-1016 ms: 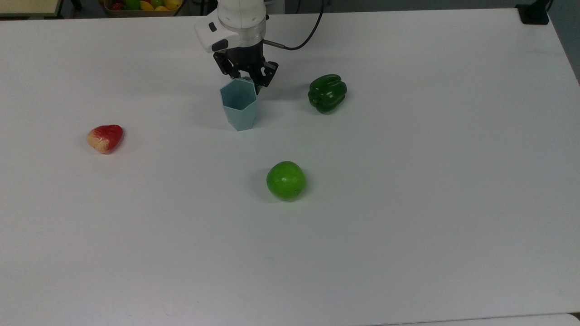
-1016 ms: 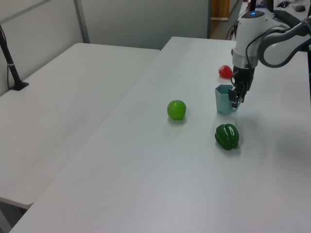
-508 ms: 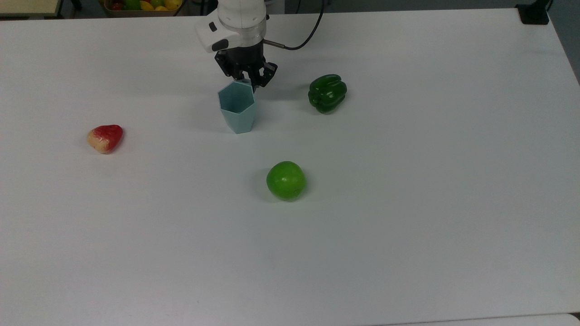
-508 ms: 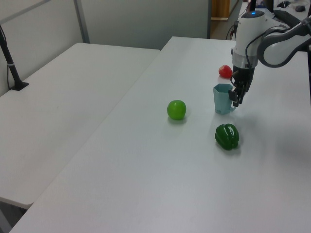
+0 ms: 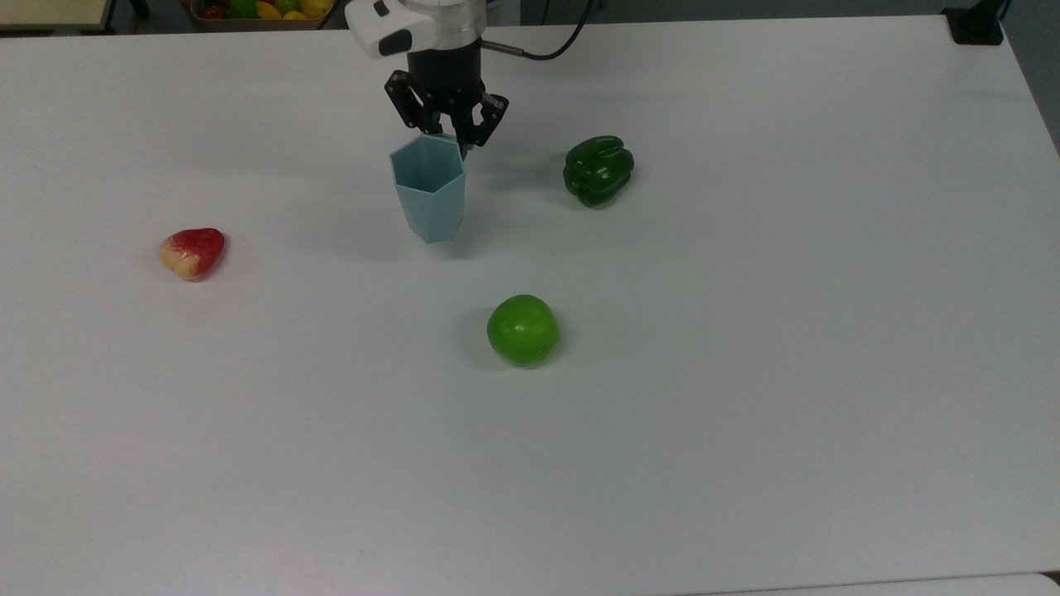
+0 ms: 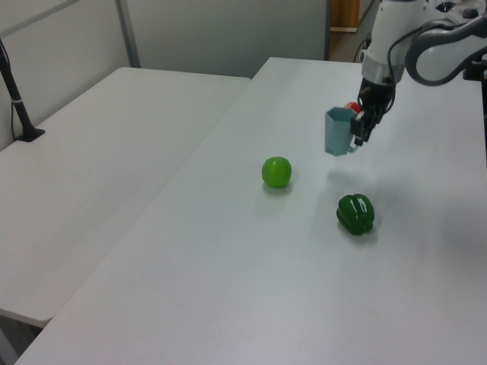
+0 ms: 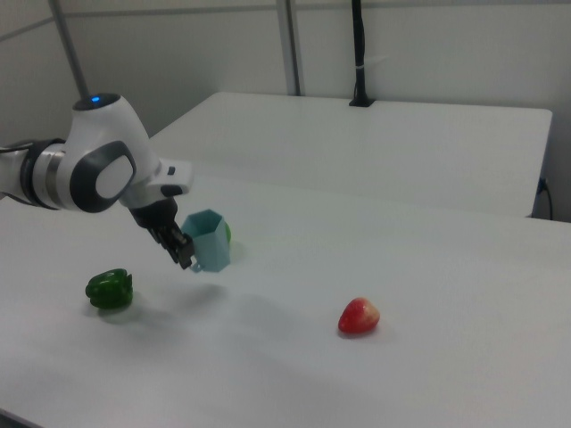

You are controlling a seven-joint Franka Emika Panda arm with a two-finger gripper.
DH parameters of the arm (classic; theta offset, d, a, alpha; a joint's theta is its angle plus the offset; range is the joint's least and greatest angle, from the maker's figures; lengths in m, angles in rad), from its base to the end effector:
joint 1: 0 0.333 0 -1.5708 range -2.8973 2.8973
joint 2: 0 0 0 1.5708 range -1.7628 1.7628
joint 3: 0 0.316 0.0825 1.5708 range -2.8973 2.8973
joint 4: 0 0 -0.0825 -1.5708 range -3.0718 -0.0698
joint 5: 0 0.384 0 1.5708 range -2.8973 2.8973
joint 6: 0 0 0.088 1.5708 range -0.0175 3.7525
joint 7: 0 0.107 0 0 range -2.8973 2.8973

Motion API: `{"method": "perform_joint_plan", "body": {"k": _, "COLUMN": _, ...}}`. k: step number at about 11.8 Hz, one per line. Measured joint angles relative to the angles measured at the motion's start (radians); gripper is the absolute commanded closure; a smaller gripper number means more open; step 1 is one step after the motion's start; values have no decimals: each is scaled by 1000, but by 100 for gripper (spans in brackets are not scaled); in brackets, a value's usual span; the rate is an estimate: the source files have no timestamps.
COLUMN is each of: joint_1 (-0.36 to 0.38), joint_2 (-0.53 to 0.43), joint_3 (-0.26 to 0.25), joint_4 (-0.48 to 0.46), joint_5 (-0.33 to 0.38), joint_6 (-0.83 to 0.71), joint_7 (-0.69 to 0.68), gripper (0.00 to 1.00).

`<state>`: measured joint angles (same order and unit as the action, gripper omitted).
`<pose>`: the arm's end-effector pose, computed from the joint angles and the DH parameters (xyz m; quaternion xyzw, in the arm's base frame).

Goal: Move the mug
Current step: 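Drag the gripped mug across the table toward the green pepper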

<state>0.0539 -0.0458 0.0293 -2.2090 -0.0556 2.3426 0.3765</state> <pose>0.5365 0.0440 0.4169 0.9875 -0.1281 0.0922 0.0013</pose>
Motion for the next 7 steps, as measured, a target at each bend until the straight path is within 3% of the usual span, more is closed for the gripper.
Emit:
{"method": "perform_joint_plan", "body": {"k": 3, "joint_1": 42, "joint_2": 21, "joint_3": 28, "joint_4": 92, "joint_5": 0, "joint_6": -1, "joint_7": 8, "gripper": 93}}
{"method": "perform_joint_plan", "body": {"k": 7, "joint_1": 165, "joint_2": 219, "joint_3": 63, "joint_4": 346, "joint_5": 0, "joint_6": -205, "joint_7": 75, "gripper": 92}}
